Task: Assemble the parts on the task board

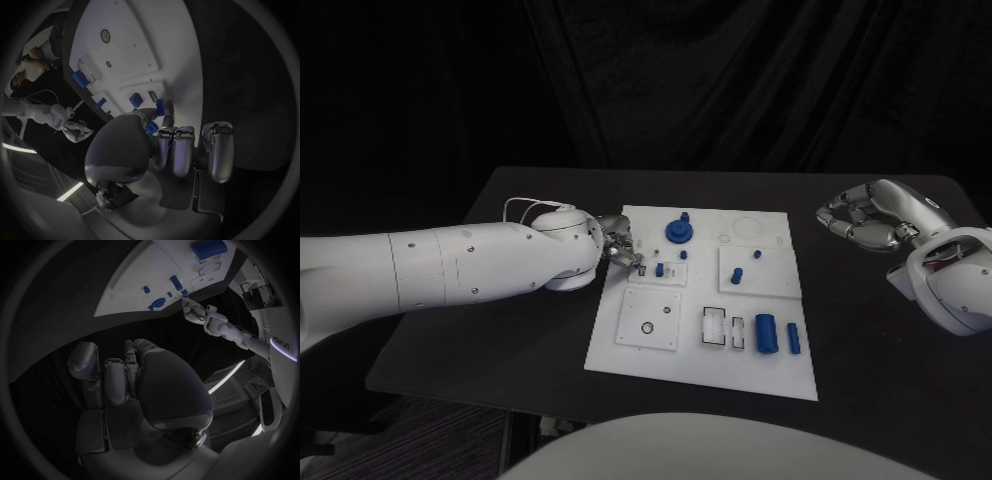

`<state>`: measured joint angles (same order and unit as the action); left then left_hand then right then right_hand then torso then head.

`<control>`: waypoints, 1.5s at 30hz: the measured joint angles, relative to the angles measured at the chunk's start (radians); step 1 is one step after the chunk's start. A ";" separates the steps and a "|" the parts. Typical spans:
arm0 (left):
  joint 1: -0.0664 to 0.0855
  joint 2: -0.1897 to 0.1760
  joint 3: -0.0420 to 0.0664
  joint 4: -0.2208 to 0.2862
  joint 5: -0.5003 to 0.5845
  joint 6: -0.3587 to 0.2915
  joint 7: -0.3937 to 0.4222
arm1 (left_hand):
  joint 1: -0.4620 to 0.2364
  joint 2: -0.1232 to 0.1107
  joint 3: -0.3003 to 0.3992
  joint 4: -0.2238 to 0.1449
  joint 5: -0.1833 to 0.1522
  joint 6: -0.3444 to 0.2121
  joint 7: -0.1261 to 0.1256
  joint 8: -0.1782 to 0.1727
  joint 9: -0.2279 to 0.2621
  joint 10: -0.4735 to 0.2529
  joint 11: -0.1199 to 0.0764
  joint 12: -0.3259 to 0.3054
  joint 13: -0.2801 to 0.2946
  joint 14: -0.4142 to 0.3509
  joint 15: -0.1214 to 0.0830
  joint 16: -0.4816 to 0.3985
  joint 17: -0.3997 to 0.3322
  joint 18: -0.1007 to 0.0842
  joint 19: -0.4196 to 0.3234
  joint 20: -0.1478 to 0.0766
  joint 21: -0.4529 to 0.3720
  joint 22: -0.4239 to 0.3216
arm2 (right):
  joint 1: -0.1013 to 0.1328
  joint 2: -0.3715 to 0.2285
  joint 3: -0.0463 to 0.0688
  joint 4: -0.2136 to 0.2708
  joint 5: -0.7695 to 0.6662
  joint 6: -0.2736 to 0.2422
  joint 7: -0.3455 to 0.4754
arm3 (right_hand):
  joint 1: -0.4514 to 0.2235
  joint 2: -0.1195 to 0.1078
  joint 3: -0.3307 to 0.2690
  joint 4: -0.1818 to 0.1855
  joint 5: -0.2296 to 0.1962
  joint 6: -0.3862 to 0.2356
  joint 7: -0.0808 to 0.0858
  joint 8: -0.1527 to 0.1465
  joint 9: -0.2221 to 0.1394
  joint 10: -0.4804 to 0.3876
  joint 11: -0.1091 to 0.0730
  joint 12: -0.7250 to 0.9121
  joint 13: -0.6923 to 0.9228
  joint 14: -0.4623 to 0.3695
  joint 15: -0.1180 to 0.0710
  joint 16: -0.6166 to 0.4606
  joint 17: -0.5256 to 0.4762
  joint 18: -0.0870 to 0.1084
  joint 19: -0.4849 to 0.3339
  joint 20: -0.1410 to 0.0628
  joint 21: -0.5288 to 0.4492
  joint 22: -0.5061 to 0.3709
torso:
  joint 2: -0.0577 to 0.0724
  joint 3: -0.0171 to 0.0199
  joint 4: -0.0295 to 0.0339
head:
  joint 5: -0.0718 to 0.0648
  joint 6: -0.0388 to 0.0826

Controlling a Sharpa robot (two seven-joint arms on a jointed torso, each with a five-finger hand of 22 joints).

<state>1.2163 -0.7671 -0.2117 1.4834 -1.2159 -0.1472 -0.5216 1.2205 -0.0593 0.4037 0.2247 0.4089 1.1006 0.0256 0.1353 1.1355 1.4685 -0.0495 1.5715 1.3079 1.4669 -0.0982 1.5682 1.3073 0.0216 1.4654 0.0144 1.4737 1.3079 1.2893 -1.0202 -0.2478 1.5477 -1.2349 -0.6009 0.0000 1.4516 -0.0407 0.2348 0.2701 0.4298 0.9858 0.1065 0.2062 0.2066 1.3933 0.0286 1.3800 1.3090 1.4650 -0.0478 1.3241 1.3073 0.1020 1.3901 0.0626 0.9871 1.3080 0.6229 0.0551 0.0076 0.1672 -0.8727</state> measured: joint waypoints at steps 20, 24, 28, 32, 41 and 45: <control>-0.012 -0.007 0.002 0.029 -0.007 -0.016 0.008 | -0.008 0.000 0.001 -0.001 0.000 0.003 0.001 0.000 -0.001 0.000 0.000 0.000 0.000 0.000 0.000 0.000 0.001 0.000 0.000 0.000 0.000 0.000 | 0.000 -0.002 0.000 0.000 0.000 0.000 -0.001 | 0.000 0.000 0.000 0.000 0.000 0.000 0.000 0.000 0.000 0.000 0.000 0.000 0.001 0.000 0.000 0.000 0.000 0.000 0.000 0.000 0.000 0.000 | 0.000 0.0004 0.0005 | 0.003 0.000; -0.013 -0.011 0.001 0.035 -0.007 -0.015 0.008 | -0.008 0.000 0.001 -0.001 -0.001 0.003 0.001 0.004 -0.001 0.000 0.000 0.000 0.000 0.000 0.000 0.000 0.001 0.000 0.000 0.000 0.000 0.000 | 0.000 -0.002 0.000 0.000 0.000 0.000 -0.001 | 0.000 0.000 0.000 0.000 0.000 0.000 0.000 0.000 0.000 0.000 0.000 0.000 0.001 0.000 0.000 0.000 0.000 0.000 0.000 0.000 0.000 0.000 | 0.000 0.0003 0.0005 | 0.003 0.000; -0.014 -0.016 0.001 0.041 -0.007 -0.014 0.007 | -0.011 -0.003 0.002 -0.001 -0.001 0.003 0.001 0.004 0.000 0.000 0.000 0.000 0.000 0.000 0.000 0.000 0.001 0.000 0.000 0.000 0.000 0.000 | 0.000 -0.002 0.000 0.001 0.000 0.000 -0.001 | 0.000 0.000 0.000 0.000 0.000 0.000 0.000 0.000 0.000 0.000 0.000 0.000 0.001 0.000 0.000 0.000 0.000 0.000 0.000 0.000 0.000 0.000 | 0.000 0.0003 0.0005 | 0.003 0.000; -0.014 -0.016 0.001 0.041 -0.007 -0.012 0.006 | -0.016 0.000 0.004 0.001 -0.002 0.003 0.001 0.004 0.000 0.000 0.000 0.000 0.000 0.000 0.000 0.000 0.001 0.000 0.000 0.000 0.000 0.000 | 0.000 -0.001 0.000 0.001 0.000 0.001 -0.002 | 0.000 0.000 0.000 0.000 0.000 0.000 0.000 0.000 0.000 0.000 0.000 0.000 0.001 0.000 0.000 0.000 0.000 0.000 0.000 0.000 0.000 0.000 | 0.000 0.0005 0.0005 | 0.003 0.000; -0.016 -0.013 0.001 0.037 -0.007 -0.010 0.006 | -0.018 -0.002 0.004 0.001 -0.002 0.006 -0.002 0.004 0.001 0.000 0.000 0.000 0.000 0.000 0.000 0.000 0.001 0.000 0.000 0.000 -0.005 0.000 | -0.001 -0.001 0.000 0.000 0.000 0.001 -0.004 | 0.000 0.000 0.000 0.000 0.000 0.000 0.000 0.000 0.000 0.000 0.000 0.000 0.002 0.000 0.000 0.000 0.000 0.000 0.000 0.000 0.000 0.000 | -0.001 0.0009 0.0000 | 0.006 0.000; -0.019 -0.011 0.001 0.034 -0.007 -0.011 0.007 | -0.025 0.003 0.007 0.004 -0.007 0.006 -0.002 0.004 0.002 0.000 0.000 0.000 0.000 0.000 0.000 0.000 0.001 0.000 0.000 0.000 -0.008 0.000 | -0.001 -0.001 0.000 0.000 0.000 0.002 -0.004 | 0.000 0.000 0.000 0.000 0.000 0.000 0.000 0.000 0.000 0.000 0.000 0.000 0.002 0.000 0.000 0.000 0.000 0.000 0.000 0.000 0.000 0.000 | -0.001 0.0009 -0.0001 | 0.007 0.000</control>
<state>1.1977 -0.7782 -0.2108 1.5170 -1.2232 -0.1582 -0.5142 1.1952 -0.0560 0.4103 0.2290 0.4014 1.1069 0.0239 0.1393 1.1372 1.4684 -0.0495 1.5715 1.3079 1.4669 -0.0982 1.5682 1.3078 0.0217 1.4654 0.0145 1.4661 1.3075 1.2887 -1.0208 -0.2478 1.5477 -1.2350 -0.5994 -0.0040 1.4514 -0.0408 0.2348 0.2702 0.4294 0.9858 0.1066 0.2062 0.2067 1.3933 0.0286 1.3800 1.3107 1.4650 -0.0478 1.3241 1.3073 0.1019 1.3902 0.0626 0.9871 1.3076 0.6217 0.0560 0.0075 0.1738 -0.8727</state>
